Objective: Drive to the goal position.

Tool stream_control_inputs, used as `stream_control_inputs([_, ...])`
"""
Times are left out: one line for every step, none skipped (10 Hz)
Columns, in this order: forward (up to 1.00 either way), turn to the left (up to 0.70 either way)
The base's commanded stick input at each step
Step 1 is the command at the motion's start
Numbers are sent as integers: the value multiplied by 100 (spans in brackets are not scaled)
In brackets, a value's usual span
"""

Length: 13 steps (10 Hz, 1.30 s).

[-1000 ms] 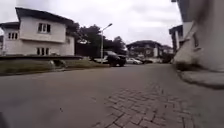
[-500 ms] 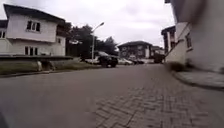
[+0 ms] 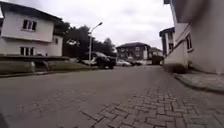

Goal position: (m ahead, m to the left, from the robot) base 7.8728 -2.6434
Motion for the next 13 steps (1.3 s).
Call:
stream_control_inputs([70,0])
stream_control_inputs([70,0])
stream_control_inputs([70,0])
stream_control_inputs([70,0])
stream_control_inputs([70,0])
stream_control_inputs([70,0])
stream_control_inputs([70,0])
stream_control_inputs([70,0])
stream_control_inputs([70,0])
stream_control_inputs([70,0])
stream_control_inputs([70,0])
stream_control_inputs([70,0])
stream_control_inputs([70,0])
